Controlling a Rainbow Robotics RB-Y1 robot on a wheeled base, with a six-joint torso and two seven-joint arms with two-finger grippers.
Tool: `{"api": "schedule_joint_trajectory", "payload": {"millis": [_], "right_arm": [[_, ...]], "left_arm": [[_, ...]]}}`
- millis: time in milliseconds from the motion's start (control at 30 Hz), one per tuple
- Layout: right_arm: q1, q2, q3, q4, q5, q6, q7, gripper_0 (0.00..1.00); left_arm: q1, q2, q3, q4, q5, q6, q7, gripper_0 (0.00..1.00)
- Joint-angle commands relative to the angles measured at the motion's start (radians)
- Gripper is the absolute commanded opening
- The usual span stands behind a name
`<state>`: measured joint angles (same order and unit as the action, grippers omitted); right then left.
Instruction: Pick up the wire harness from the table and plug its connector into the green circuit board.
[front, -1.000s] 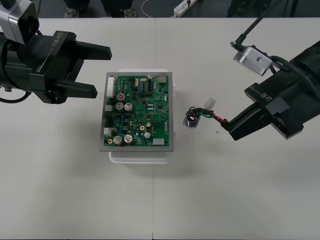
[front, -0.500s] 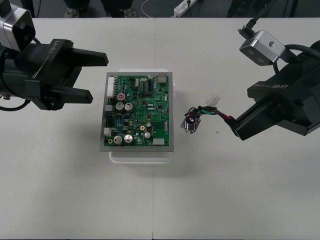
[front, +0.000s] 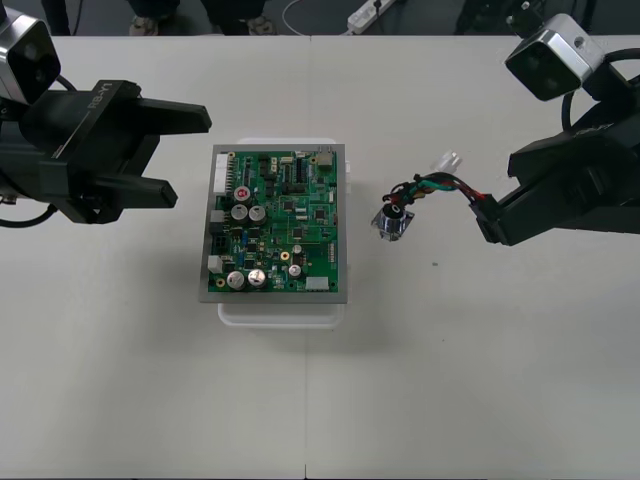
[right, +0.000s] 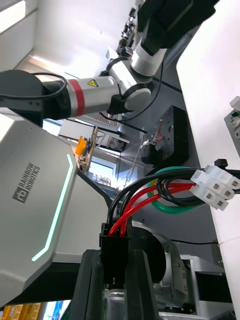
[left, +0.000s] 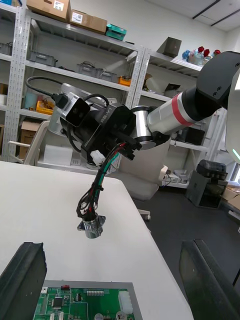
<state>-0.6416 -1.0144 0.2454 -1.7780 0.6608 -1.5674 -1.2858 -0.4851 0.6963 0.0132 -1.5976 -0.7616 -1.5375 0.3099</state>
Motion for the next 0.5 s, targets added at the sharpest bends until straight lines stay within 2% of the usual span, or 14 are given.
{"api": "schedule_joint_trajectory", "payload": {"millis": [33,500], "right_arm": [[-0.02,0.008,-0.035,0.015,-0.086,-0.003,-0.115,0.0],[-0.02,0.007,0.009,0.017,-0.078,-0.003,-0.136,0.0]], "left_arm": [[0.02,0.02,0.024,-0.036,0.018,-0.033,-0.011,0.77],[0.02,0.02,0.016,-0.035,0.016,-0.033,-0.003,0.78]]}}
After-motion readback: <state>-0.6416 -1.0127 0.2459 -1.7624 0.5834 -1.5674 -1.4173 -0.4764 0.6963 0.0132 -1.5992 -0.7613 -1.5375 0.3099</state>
